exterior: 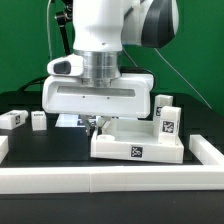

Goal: Assemble square table

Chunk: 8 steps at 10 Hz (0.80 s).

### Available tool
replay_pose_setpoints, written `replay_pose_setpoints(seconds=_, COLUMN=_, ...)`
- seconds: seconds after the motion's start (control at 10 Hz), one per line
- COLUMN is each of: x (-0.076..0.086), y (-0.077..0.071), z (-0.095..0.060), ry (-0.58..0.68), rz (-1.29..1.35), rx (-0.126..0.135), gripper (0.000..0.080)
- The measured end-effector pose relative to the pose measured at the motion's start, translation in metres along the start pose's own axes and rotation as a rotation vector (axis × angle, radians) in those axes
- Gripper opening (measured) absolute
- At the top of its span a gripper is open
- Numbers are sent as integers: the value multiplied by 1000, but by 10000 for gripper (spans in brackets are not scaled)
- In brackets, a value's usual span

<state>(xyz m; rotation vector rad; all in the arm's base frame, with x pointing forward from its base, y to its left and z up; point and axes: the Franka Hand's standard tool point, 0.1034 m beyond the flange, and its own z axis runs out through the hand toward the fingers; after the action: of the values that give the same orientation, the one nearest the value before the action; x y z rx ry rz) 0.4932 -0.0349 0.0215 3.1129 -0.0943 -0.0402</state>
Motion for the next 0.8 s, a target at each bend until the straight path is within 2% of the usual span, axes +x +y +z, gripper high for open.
replay_pose_setpoints(seconds=0.6, x=1, y=6, z=0, ry=-9, rz=-365, rx=-21, gripper=61)
replay_pose_setpoints(seconds=0.8, x=7, y=-4, z=0, ry=-1, rz=-515, rx=-42, gripper=61)
